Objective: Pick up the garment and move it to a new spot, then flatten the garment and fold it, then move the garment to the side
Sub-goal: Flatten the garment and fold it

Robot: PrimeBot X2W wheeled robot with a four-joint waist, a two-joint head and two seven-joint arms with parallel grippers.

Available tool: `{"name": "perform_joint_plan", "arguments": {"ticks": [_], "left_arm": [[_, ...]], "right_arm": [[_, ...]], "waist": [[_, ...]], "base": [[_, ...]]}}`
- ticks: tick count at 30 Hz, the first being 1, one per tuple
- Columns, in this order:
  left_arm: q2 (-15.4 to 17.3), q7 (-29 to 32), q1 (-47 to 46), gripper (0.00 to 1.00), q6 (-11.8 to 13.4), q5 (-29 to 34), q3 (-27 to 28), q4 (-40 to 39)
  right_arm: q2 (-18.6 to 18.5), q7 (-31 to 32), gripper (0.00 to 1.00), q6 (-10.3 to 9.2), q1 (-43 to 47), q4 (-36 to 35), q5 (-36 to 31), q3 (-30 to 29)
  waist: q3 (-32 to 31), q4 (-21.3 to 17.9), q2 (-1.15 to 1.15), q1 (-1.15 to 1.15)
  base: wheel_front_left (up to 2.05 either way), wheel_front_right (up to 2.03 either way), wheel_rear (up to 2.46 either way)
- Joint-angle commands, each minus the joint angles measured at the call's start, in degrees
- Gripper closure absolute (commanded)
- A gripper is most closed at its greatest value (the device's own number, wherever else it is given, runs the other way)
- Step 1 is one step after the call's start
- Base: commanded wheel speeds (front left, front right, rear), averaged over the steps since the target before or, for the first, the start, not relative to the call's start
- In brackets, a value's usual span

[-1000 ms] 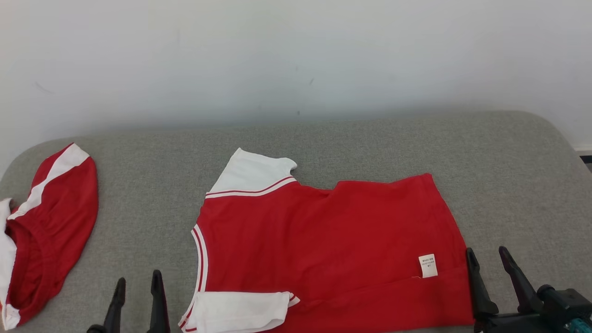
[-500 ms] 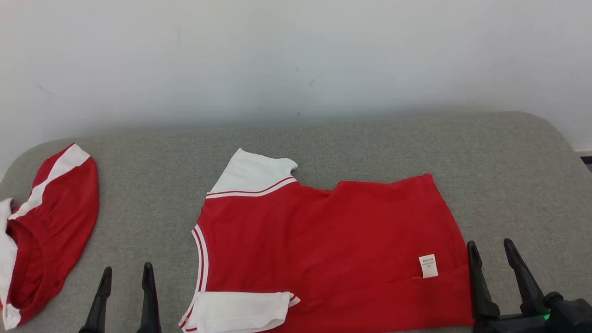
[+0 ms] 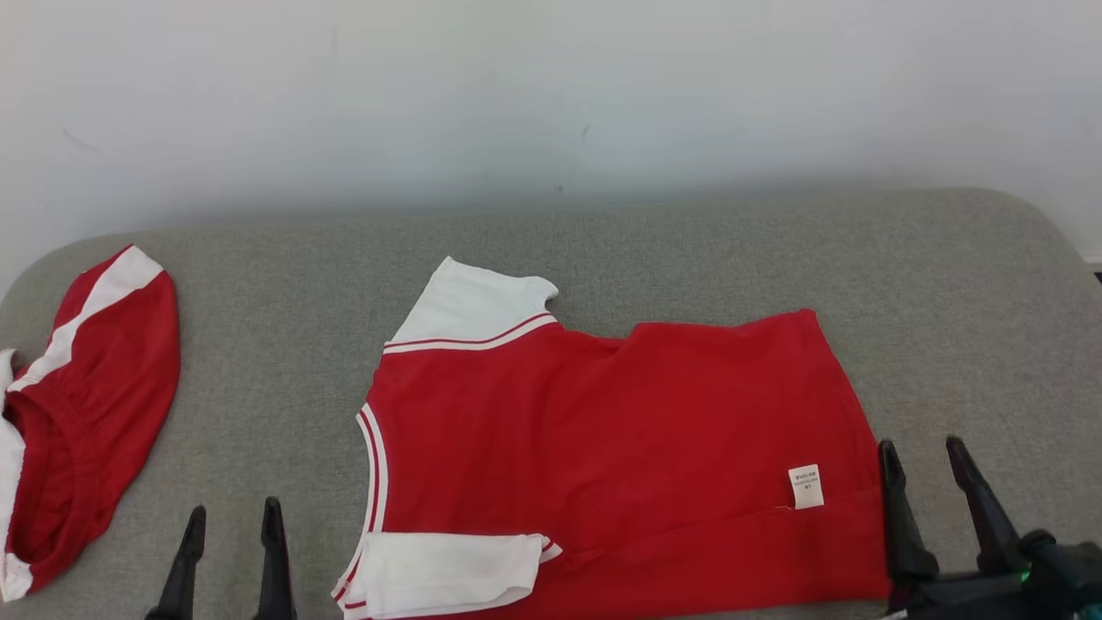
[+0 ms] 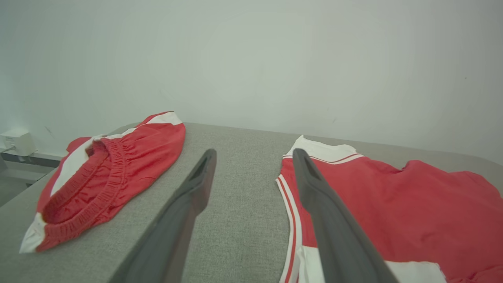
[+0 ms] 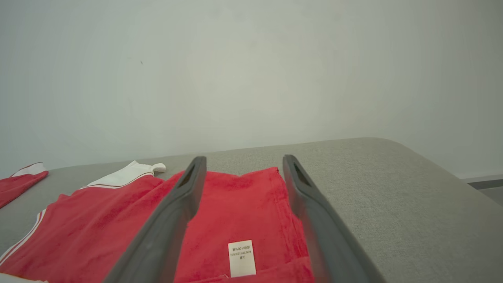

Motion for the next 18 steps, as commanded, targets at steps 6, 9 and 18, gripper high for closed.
{"name": "perform_joint_plan", "arguments": {"ticks": [6, 9, 18], "left_arm": [[4.36, 0.51, -11.80, 0.00, -1.64, 0.84, -2.02, 3.46], [7.26, 3.54, -19.87, 0.00, -2.03, -0.26, -4.18, 6.34], [16.25, 14.14, -43.73, 0.00, -2.23, -10.34, -17.29, 18.17]], "right_arm": [[-4.11, 1.35, 0.00, -0.15, -10.30, 7.60, 0.48, -0.32], [-5.57, 4.92, 0.00, -0.14, -17.20, 12.46, 1.10, 0.02], [-9.32, 11.24, 0.00, -0.15, -38.04, 27.21, 2.22, 5.43]], "waist": [[4.38, -0.99, 0.00, 0.00], [7.22, -1.65, 0.00, 0.00], [16.69, -4.65, 0.00, 0.00]], "base": [[0.00, 0.00, 0.00], [0.00, 0.00, 0.00], [0.00, 0.00, 0.00]]}}
